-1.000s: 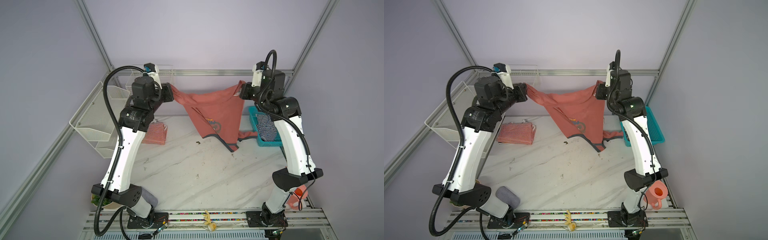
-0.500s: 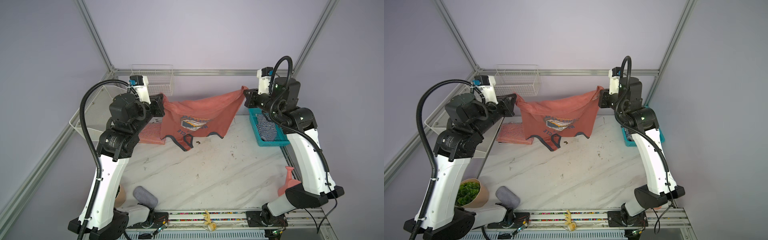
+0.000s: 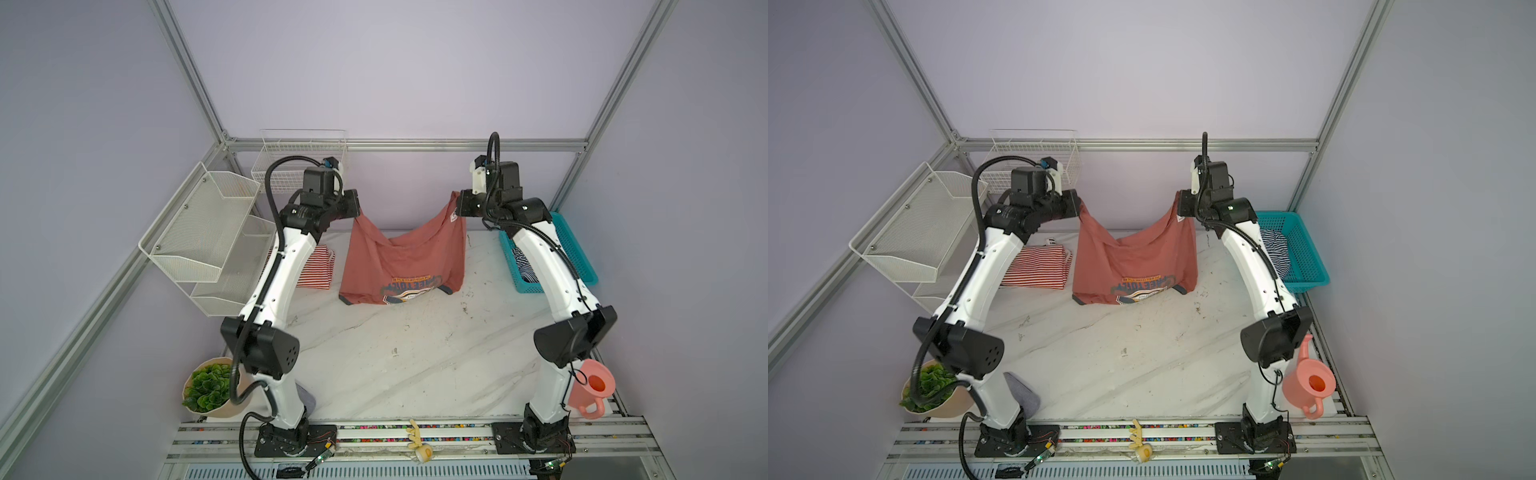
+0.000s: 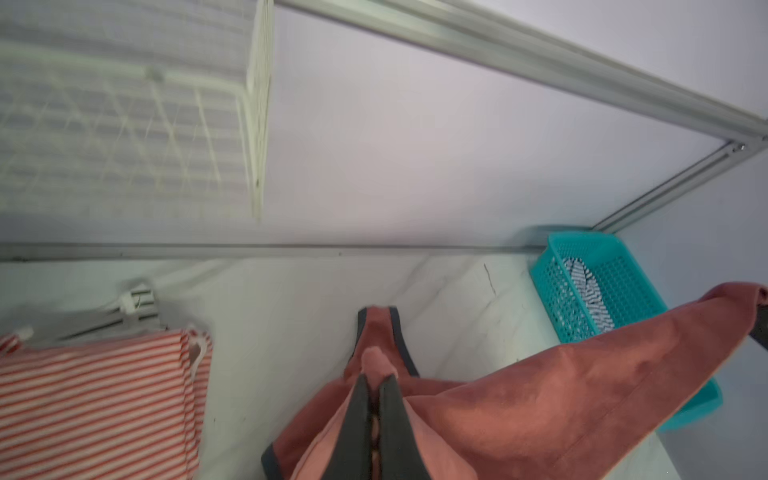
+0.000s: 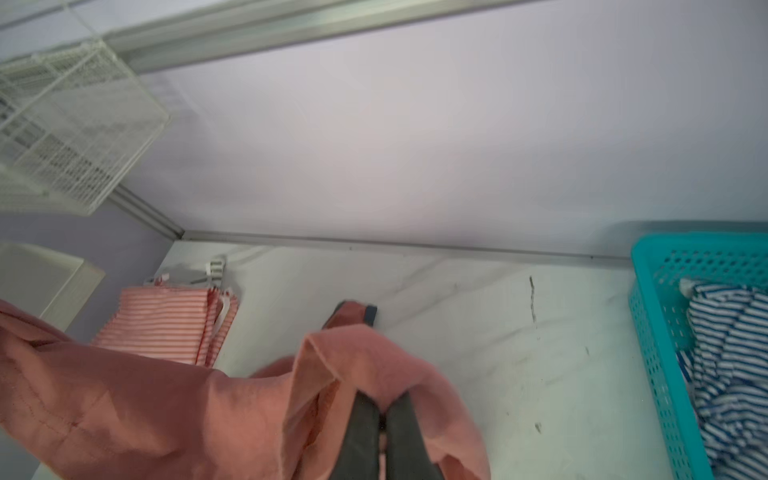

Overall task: Fold and stack the tank tops
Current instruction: 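Lift the pink tank top high with both grippers to hang it open, then lay the tank top flat, dragging it toward the robot with both grippers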

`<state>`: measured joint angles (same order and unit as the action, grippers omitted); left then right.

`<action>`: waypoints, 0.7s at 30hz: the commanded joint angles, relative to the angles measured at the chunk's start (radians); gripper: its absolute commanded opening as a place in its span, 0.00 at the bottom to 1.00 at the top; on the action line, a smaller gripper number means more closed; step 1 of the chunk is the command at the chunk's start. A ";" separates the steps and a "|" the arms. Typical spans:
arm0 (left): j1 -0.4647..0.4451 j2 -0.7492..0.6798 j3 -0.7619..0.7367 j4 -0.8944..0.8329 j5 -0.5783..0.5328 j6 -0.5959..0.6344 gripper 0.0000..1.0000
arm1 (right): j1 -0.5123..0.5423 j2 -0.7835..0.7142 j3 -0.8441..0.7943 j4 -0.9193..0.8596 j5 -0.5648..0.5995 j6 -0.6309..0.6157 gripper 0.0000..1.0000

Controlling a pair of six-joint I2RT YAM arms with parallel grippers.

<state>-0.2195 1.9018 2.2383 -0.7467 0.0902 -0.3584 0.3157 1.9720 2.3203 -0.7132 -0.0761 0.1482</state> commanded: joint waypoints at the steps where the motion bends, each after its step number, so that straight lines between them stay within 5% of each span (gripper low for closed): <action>1: 0.023 0.055 0.416 0.120 0.077 -0.035 0.00 | -0.036 0.063 0.297 0.071 0.013 0.016 0.00; 3: 0.031 0.072 0.458 0.259 0.116 -0.072 0.00 | -0.042 0.105 0.412 0.137 -0.001 0.030 0.00; 5: 0.038 0.026 0.342 0.483 0.147 -0.117 0.00 | -0.043 0.076 0.384 0.271 -0.019 0.030 0.00; 10: 0.038 -0.115 0.013 1.006 0.182 -0.172 0.00 | -0.044 -0.176 -0.035 0.755 -0.060 -0.004 0.00; 15: 0.037 -0.186 -0.149 1.131 0.282 -0.165 0.00 | -0.045 -0.362 -0.308 0.896 -0.062 -0.065 0.00; 21: 0.020 -0.409 -0.771 1.295 0.348 -0.186 0.00 | -0.044 -0.617 -0.757 0.850 -0.076 -0.054 0.00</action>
<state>-0.1871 1.5345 1.6951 0.4416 0.3752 -0.5190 0.2676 1.4094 1.6993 0.1276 -0.1295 0.1093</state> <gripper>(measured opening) 0.048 0.047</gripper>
